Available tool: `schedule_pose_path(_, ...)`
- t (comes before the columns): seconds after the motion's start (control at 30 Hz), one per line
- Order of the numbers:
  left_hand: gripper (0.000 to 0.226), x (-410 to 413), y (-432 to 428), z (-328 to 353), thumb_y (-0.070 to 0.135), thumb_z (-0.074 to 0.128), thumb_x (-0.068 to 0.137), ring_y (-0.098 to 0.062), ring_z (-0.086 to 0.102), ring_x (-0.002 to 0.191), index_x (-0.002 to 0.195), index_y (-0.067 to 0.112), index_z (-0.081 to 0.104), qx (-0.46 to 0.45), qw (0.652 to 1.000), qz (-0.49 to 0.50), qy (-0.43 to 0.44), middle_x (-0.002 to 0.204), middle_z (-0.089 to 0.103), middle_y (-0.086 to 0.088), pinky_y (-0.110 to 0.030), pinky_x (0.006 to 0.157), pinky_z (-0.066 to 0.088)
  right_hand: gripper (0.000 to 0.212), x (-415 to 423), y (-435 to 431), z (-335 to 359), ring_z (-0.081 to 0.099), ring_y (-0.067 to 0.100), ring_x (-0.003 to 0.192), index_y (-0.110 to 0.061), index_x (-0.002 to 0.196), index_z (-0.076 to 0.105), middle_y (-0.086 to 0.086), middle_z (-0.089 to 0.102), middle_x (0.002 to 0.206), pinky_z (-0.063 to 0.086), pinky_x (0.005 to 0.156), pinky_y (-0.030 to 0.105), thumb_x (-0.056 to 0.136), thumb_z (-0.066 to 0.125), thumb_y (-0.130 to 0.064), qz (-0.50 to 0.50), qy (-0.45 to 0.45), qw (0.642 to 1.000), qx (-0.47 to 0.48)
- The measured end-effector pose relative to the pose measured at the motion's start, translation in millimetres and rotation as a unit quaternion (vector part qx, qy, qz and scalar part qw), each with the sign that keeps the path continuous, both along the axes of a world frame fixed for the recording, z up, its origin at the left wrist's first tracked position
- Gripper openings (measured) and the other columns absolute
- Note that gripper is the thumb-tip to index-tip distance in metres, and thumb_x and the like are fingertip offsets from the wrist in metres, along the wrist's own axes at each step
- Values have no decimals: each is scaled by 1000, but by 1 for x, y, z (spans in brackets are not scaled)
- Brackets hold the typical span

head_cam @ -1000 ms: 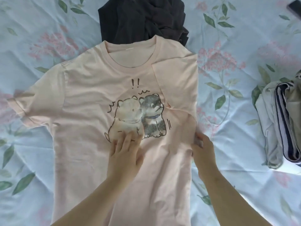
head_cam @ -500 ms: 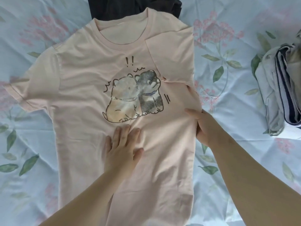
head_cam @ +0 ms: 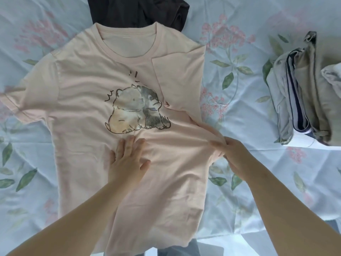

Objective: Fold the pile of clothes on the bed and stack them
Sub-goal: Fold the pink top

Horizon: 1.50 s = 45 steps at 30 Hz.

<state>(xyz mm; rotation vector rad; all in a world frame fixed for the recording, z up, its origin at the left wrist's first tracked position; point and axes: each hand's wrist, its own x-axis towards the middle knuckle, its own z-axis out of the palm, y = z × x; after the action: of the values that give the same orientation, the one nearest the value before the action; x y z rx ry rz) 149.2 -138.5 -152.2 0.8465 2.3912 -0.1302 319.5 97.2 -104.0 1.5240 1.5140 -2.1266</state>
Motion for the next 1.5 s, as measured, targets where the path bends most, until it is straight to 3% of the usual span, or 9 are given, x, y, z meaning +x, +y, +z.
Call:
schedule_pose_path(0.17, 65, 4, 9, 5, 55, 36, 92, -22, -11, 146, 147, 41, 3, -9, 999, 30, -13, 158, -13, 8, -46, 116, 6, 51, 23, -22, 2, 66, 16, 94, -27, 109, 59, -3, 71, 100, 49, 80, 26, 63, 82, -22, 205, -44, 974, -85)
schedule_pose_path(0.27, 67, 4, 10, 10, 54, 37, 93, -22, -11, 146, 148, 40, 1, -16, 999, 30, -21, 158, -14, 8, -45, 117, 8, 22, 35, -29, 0, 64, 11, 96, -25, 93, 71, -8, 73, 93, 43, 79, 22, 72, 78, -21, 267, -81, 959, -56)
schedule_pose_path(0.5, 71, 14, 10, 17, 53, 38, 94, -23, -7, 146, 149, 36, -2, -15, 999, 39, -33, 159, -10, 6, -44, 116, 11, 15, 49, -48, 5, 55, 25, 78, -4, 78, 53, 14, 56, 79, 50, 74, 34, 90, 49, -13, -219, 43, 960, -168)
schedule_pose_path(0.6, 71, 13, 13, 17, 54, 38, 93, -23, -8, 146, 149, 36, -2, -17, 998, 50, -43, 159, -11, 6, -44, 116, 10, 51, 59, -63, 10, 64, 18, 102, -18, 115, 59, 0, 68, 108, 50, 92, 35, 72, 74, -41, -10, -43, 988, -151)
schedule_pose_path(0.77, 73, 10, 11, 15, 55, 39, 93, -24, -8, 146, 150, 36, -3, -33, 998, 35, -40, 159, -12, 6, -45, 116, 11, 57, 76, -67, 18, 60, 14, 103, -17, 117, 61, -3, 67, 108, 48, 94, 28, 66, 83, -29, 302, -145, 939, -73)
schedule_pose_path(0.93, 75, 10, 13, 13, 55, 40, 92, -24, -7, 146, 150, 35, -3, -37, 998, 38, -40, 159, -11, 4, -46, 116, 12, 57, 92, -69, 28, 64, 18, 105, -11, 109, 68, 3, 72, 107, 46, 99, 33, 54, 79, -22, 74, -19, 989, -125)
schedule_pose_path(1.17, 77, 8, 14, 12, 55, 41, 92, -25, -6, 146, 150, 32, -5, -49, 998, 22, -39, 159, -11, 2, -46, 115, 14, 29, 107, -84, 21, 52, 13, 83, -22, 84, 53, -8, 52, 84, 38, 65, 22, 72, 76, -36, 438, -208, 875, 13)
schedule_pose_path(1.33, 78, 8, 15, 14, 54, 43, 92, -27, -3, 146, 150, 31, -2, -48, 998, 17, -34, 159, -8, 1, -46, 115, 16, 13, 110, -82, 26, 55, 12, 63, -15, 59, 68, -3, 61, 61, 39, 66, 18, 55, 66, -28, 90, -102, 987, -87)
schedule_pose_path(1.5, 77, 7, 16, 17, 54, 42, 92, -26, -3, 146, 150, 30, -2, -50, 998, 18, -39, 159, -8, 2, -46, 114, 17, 10, 135, -83, 18, 27, 13, 35, -6, 71, 64, -4, 31, 41, 52, 50, 25, 77, 58, -11, 237, -280, 915, -165)
